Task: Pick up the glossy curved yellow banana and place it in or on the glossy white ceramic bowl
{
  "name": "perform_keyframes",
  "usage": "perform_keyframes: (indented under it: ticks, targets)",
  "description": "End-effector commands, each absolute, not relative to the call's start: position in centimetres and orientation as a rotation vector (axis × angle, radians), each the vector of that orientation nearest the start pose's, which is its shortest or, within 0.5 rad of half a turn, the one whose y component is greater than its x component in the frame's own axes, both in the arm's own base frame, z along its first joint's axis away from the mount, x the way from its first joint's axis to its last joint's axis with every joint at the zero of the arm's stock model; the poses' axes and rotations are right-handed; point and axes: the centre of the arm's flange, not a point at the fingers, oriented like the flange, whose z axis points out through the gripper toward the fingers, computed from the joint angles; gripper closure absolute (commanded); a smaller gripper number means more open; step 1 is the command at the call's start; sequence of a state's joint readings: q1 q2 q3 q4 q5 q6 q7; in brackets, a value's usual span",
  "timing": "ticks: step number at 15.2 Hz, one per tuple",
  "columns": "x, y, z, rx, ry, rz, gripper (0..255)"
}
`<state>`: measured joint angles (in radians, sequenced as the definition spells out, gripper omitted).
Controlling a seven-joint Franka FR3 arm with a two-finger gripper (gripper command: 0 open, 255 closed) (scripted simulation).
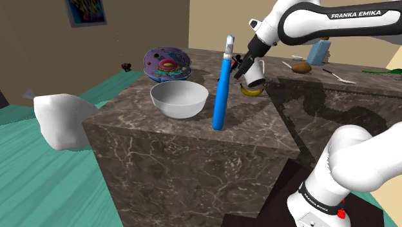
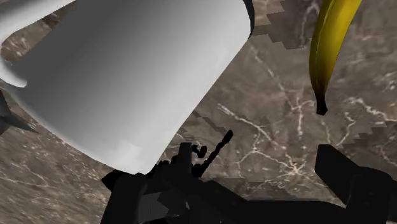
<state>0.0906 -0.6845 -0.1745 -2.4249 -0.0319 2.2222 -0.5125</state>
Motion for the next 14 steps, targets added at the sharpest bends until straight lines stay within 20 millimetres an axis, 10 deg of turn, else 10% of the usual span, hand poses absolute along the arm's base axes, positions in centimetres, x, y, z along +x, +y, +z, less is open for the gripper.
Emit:
perform_keyframes:
  ticks: [1, 5, 14]
  targets:
    - [36.0, -5.2, 57.1, -3.007, -0.692, -0.564, 0]
    - [31.9, -5.7, 57.1, -2.964, -0.678, -0.467, 0]
    - [33.0, -5.2, 53.3, -2.964, -0.678, -0.467, 0]
